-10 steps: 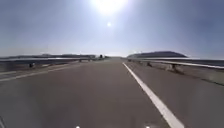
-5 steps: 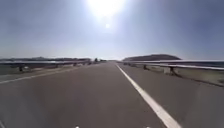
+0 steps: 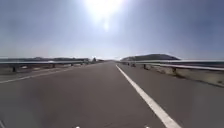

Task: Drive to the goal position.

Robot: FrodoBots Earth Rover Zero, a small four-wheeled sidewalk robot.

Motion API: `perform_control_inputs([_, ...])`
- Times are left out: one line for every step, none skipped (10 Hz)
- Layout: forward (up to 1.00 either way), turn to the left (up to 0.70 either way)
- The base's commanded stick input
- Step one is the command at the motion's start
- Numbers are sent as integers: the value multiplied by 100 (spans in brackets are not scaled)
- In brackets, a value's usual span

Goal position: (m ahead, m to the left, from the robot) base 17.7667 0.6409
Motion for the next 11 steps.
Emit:
perform_control_inputs([70,0])
perform_control_inputs([70,0])
perform_control_inputs([70,0])
perform_control_inputs([70,0])
perform_control_inputs([70,0])
perform_control_inputs([70,0])
perform_control_inputs([70,0])
perform_control_inputs([70,0])
perform_control_inputs([70,0])
perform_control_inputs([70,0])
perform_control_inputs([70,0])
